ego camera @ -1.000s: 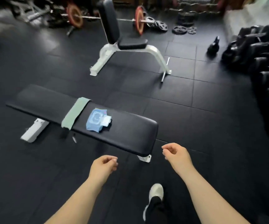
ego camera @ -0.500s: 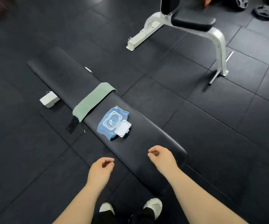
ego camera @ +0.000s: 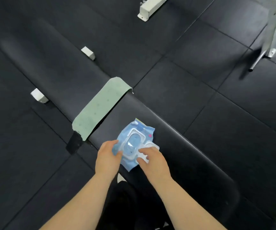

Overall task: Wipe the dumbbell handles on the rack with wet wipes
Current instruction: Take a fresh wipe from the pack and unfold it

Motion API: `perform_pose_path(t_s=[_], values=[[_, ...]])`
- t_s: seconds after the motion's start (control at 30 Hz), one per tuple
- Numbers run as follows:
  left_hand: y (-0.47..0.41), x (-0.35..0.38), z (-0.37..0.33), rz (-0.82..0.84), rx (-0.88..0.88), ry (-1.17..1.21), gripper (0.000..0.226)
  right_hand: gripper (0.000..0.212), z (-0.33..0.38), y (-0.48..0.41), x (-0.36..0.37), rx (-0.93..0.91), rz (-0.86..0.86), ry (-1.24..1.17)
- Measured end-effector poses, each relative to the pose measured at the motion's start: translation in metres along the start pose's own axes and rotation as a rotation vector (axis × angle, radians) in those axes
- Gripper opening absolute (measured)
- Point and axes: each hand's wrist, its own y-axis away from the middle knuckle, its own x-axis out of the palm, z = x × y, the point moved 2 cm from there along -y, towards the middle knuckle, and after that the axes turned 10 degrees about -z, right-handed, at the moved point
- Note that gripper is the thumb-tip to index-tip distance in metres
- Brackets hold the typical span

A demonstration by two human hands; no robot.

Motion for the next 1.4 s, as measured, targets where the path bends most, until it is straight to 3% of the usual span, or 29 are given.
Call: perform_pose_path(t_s=[0.13,0.3,0.37,0.47,0.6,0.73,0.83,0.93,1.03,1.27,1.4], values=[[-0.027,-0.001,0.018,0.19,-0.012,0.006,0.039,0.039,0.012,-0.024,0.035,-0.09,0.057,0.14],[-0.035,-0.001,0.023,0.203,0.019,0.054,0.036,0.029,0.006,-0.034,0.045,-0.106,0.042,0.255],[-0.034,0.0,0.024,0.19,0.041,0.052,0.035,0.014,0.008,-0.035,0.047,-0.151,-0.077,0.326],[-0.036,-0.001,0.023,0.168,0.075,0.027,0.034,0.01,0.017,-0.039,0.046,-0.209,-0.199,0.389],[-0.038,-0.001,0.02,0.144,0.168,-0.08,0.036,0.007,0.013,-0.042,0.032,-0.152,-0.307,0.255],[-0.038,0.001,0.015,0.138,0.215,-0.157,0.037,0.007,0.006,-0.048,0.02,-0.014,-0.165,0.136],[-0.036,0.004,0.011,0.097,0.334,-0.241,0.04,0.013,0.004,-0.055,0.013,0.038,-0.153,0.109],[-0.033,0.01,0.01,-0.019,0.564,-0.249,0.049,0.014,0.005,-0.06,0.007,0.071,-0.129,0.117],[-0.027,0.017,-0.001,-0.088,0.714,-0.276,0.041,0.015,0.006,-0.06,0.005,0.088,-0.122,0.118],[-0.03,0.026,-0.018,-0.091,0.6,-0.506,0.034,0.018,0.008,-0.061,0.007,0.098,-0.11,0.139],[-0.029,0.029,-0.017,-0.135,0.571,-0.411,0.028,0.019,0.009,-0.061,0.006,0.105,-0.116,0.155]])
